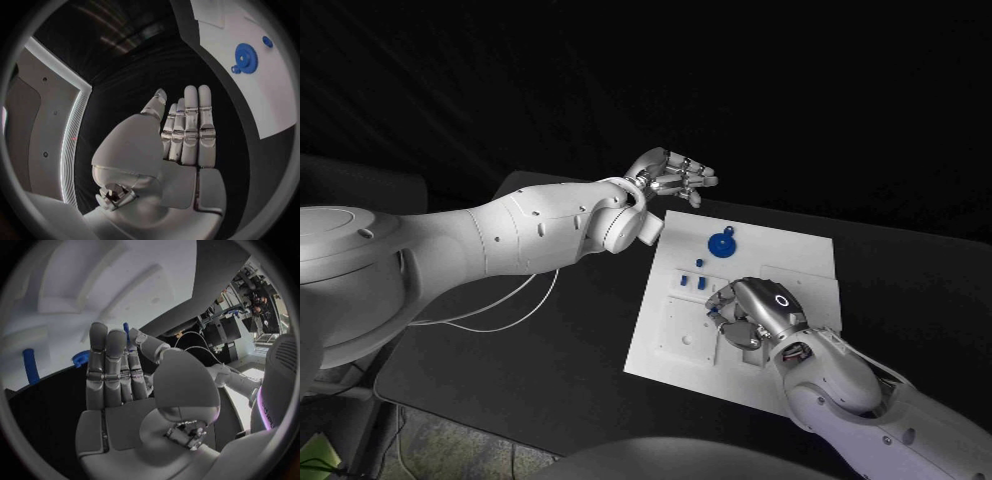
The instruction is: Assemble the parts on the task board
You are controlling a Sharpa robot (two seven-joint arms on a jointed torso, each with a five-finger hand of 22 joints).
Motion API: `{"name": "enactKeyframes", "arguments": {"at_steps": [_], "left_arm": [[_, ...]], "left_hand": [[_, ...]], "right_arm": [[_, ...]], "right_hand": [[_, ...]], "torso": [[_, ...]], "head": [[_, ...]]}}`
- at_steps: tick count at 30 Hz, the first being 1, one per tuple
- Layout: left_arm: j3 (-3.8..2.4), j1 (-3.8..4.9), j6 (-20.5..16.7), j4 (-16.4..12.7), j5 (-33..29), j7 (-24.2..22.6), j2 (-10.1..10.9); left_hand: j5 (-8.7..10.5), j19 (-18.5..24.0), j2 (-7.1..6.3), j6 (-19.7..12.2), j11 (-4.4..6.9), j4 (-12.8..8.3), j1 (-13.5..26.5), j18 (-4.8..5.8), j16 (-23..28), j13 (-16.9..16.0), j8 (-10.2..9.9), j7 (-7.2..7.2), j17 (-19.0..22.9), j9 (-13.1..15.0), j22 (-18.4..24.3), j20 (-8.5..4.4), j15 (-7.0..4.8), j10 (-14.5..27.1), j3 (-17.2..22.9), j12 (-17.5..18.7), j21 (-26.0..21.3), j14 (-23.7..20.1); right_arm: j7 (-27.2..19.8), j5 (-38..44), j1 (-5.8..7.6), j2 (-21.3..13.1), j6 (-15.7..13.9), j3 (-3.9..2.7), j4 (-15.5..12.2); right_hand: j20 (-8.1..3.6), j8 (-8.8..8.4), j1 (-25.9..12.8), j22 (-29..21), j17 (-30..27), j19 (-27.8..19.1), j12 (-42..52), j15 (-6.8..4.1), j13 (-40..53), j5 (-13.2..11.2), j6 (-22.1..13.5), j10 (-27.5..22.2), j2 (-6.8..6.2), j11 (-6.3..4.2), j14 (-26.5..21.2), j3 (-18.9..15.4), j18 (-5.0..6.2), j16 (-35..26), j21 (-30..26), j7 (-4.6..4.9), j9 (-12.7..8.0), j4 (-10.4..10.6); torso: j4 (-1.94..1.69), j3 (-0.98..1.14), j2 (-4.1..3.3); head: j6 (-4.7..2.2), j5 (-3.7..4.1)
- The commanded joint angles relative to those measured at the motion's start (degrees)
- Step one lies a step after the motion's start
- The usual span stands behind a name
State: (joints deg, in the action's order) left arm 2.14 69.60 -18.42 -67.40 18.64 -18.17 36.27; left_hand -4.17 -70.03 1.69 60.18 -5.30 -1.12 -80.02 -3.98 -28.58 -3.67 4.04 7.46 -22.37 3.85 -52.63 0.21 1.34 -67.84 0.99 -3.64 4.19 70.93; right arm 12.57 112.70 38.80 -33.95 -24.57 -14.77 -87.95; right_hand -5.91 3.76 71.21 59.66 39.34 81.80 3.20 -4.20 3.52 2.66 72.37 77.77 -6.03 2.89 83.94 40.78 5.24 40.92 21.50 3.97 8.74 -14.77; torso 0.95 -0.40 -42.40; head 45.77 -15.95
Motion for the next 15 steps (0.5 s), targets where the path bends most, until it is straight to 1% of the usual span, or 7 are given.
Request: {"name": "enactKeyframes", "arguments": {"at_steps": [1, 7, 15], "left_arm": [[-0.03, 0.06, 0.3, 0.0, 0.2, -0.3, -0.2], [-0.03, 0.05, 0.6, 0.0, 0.2, -0.2, -0.3], [-0.03, 0.05, 0.8, 0.2, 0.1, -0.1, -0.3]], "left_hand": [[-0.31, 0.2, 0.01, 0.0, 0.07, 0.4, 0.3, -0.36, -0.1, 0.0, 0.1, -0.07, 0.0, 0.0, 0.0, 0.04, 0.08, -0.1, 0.1, 0.0, 0.0, -0.4], [-0.35, 0.2, 0.04, -0.1, 0.05, 0.5, 0.4, -0.35, -0.2, 0.0, 0.1, -0.04, 0.0, 0.0, 0.0, 0.04, 0.09, 0.0, 0.2, 0.0, 0.0, -0.4], [-0.34, 0.2, 0.07, -0.1, 0.05, 0.6, 0.5, -0.36, -0.2, 0.0, 0.1, -0.04, 0.0, 0.0, 0.1, 0.06, 0.1, 0.0, 0.2, -0.1, -0.1, -0.4]], "right_arm": [[-0.7, 0.7, -0.08, 0.1, 0.4, 0.1, 0.0], [-0.8, 0.6, -0.11, 0.1, 0.8, 0.35, 0.1], [-1.1, 0.3, -0.14, 0.1, 1.7, 1.13, 0.3]], "right_hand": [[0.0, -0.07, 0.1, 0.0, 0.1, 0.4, 0.3, -0.3, 0.4, 0.1, 0.5, 2.9, -0.22, -2.27, 0.0, 0.0, 1.4, -0.2, -0.3, 0.1, 0.0, 0.2], [-0.02, -0.05, 0.1, 0.9, 0.1, 0.6, 0.3, -0.31, 0.4, 0.1, 0.6, 2.9, -0.23, -2.27, 0.0, 0.0, 1.34, -0.2, -1.2, 0.09, -0.1, 0.1], [-0.02, -0.05, 0.1, 0.9, 0.1, 0.6, 0.3, -0.31, 0.4, 0.1, 0.6, 2.9, -0.23, -2.27, 0.0, 0.0, 1.34, -0.2, -1.2, 0.09, -0.1, 0.1]], "torso": [[0.05, 0.03, -0.02], [0.04, 0.04, -0.01], [0.04, 0.04, -0.01]], "head": [[0.24, -0.13], [0.41, -0.2], [0.41, -0.2]]}}
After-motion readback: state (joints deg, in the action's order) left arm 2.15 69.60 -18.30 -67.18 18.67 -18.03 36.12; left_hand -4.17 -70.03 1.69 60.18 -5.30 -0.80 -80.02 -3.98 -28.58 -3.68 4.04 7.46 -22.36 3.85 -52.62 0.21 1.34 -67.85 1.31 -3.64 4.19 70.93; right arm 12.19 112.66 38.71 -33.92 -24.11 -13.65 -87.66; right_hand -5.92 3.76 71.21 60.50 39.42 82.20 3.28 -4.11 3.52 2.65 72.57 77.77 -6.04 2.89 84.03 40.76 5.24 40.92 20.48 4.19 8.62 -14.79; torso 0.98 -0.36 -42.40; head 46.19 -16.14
